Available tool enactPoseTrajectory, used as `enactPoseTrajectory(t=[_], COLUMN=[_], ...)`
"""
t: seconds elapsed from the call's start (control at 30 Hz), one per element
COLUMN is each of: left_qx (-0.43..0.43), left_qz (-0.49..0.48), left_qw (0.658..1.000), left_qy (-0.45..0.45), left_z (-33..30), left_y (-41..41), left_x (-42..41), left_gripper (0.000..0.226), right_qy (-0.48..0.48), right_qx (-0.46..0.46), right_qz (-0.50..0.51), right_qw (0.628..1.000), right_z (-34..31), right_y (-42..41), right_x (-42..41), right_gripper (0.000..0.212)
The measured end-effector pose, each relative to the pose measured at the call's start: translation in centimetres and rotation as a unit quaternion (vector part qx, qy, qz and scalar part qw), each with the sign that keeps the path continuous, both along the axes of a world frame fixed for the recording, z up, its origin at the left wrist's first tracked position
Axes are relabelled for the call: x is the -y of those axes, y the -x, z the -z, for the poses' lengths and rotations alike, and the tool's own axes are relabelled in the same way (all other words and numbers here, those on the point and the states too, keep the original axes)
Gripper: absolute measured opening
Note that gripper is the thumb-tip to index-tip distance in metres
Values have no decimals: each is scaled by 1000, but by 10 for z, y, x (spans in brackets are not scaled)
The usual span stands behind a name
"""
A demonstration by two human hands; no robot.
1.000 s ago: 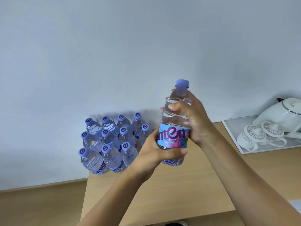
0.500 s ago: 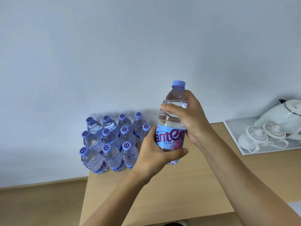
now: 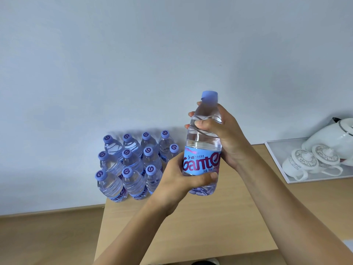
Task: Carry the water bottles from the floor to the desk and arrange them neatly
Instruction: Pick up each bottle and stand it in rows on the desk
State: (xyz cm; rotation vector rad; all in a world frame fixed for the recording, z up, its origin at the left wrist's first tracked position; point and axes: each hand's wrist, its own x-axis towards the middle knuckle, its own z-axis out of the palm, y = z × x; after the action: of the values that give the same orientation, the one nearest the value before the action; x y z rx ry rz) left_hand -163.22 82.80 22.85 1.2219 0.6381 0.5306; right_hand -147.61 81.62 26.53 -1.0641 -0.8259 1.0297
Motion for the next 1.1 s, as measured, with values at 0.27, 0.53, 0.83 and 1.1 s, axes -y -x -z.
enactPoseTrajectory(t=[0.27, 0.53, 0.83, 1.1], left_qx=[-31, -4, 8, -10], left_qz=[-45, 34, 25, -12], left_qw=[998, 999, 999, 999], left_qy=[-43, 6, 33, 37], left_z=[3, 1, 10, 22], left_y=[0, 11, 16, 22], left_x=[4, -7, -3, -3], left_gripper=[45, 55, 43, 45], right_qy=[23, 22, 42, 103], right_qx=[43, -8, 29, 129], right_qz=[72, 8, -21, -19], right_qw=[996, 1000, 998, 986], right_z=[3, 8, 14, 19], right_y=[12, -1, 4, 6], right_x=[-2, -2, -3, 0], right_gripper=[40, 29, 38, 33])
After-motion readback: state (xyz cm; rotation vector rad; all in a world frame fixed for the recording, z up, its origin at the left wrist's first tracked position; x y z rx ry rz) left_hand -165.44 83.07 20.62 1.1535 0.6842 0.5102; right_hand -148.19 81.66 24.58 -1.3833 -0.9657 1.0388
